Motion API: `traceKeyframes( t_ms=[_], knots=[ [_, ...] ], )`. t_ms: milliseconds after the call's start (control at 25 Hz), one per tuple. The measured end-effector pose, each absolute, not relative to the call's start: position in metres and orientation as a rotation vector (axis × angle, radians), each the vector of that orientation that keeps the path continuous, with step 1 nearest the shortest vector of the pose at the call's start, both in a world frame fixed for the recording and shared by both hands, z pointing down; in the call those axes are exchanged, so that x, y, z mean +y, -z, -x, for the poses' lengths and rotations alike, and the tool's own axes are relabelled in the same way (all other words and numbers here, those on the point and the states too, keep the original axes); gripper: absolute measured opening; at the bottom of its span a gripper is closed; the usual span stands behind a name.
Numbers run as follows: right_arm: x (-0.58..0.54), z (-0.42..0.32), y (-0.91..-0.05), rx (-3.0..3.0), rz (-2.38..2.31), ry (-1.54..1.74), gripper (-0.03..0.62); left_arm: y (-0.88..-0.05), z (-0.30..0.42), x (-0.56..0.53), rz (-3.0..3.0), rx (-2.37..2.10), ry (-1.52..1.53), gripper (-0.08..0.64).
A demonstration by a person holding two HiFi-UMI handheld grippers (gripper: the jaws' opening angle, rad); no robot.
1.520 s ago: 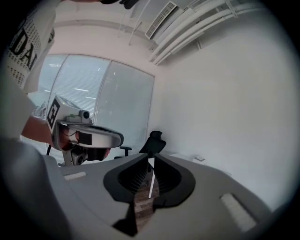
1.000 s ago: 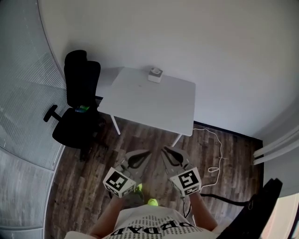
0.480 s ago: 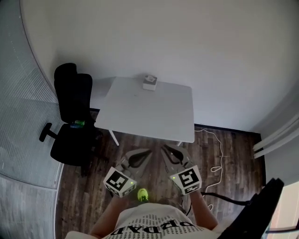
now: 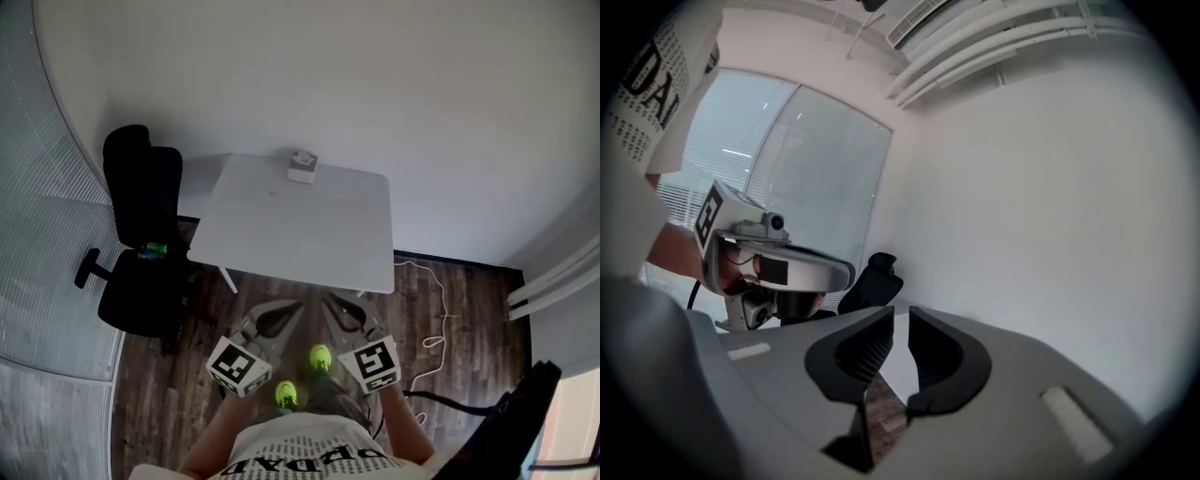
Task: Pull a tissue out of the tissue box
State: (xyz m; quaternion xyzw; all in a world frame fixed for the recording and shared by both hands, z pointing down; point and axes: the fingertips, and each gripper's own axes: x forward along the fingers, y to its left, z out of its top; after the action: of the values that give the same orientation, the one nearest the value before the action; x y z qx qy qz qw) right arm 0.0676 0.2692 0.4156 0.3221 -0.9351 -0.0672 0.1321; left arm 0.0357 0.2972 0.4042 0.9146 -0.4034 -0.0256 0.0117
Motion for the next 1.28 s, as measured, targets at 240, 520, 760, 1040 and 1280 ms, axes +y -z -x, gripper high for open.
traceKeyframes(
  t_ms=[240, 520, 760, 1040, 1280],
  knots=[
    [0.232, -0.069, -0.428, -2.733, -0.902, 0.141, 0.058, -0.409, -0.042, 0.263, -2.822, -1.277, 0.055, -0.003],
    [0.161, -0.08, -0.424, -2.736, -0.856, 0.15, 0.058, -0.407, -0.052, 0.192, -2.803, -1.303, 0.05, -0.003],
    [0.094, -0.097, -0.417, -2.76, -0.822, 0.144, 0.058, -0.403, -0.07, 0.126, -2.779, -1.339, 0.05, -0.003],
    [0.052, -0.113, -0.419, -2.778, -0.776, 0.137, 0.058, -0.406, -0.09, 0.08, -2.756, -1.37, 0.038, -0.003],
    [0.013, -0.118, -0.426, -2.777, -0.735, 0.126, 0.058, -0.411, -0.097, 0.04, -2.725, -1.398, 0.045, -0.003]
  ],
)
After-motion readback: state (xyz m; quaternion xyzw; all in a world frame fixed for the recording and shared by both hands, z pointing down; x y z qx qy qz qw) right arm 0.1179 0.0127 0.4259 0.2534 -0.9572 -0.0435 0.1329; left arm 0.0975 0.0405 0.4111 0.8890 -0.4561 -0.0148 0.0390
